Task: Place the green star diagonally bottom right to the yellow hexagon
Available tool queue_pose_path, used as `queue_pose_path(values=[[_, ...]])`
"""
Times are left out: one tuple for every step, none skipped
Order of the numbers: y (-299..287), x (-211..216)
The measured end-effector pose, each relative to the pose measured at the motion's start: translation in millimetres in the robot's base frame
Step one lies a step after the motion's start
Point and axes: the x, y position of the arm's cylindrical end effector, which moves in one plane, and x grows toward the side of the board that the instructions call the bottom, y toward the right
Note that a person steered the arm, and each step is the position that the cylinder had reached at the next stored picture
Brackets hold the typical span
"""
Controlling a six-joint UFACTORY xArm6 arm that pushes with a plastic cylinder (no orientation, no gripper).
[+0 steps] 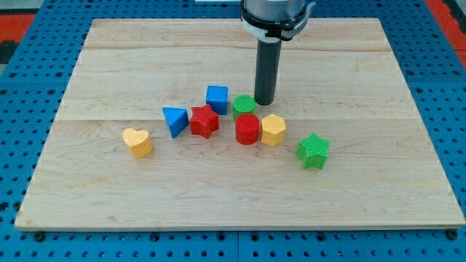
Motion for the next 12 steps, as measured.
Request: queue_pose_path(values=[[3,0],[8,0],[18,0],[52,4],[117,8],[117,71],[74,81],[58,71],[37,66],[-8,66],[3,65],[64,61]])
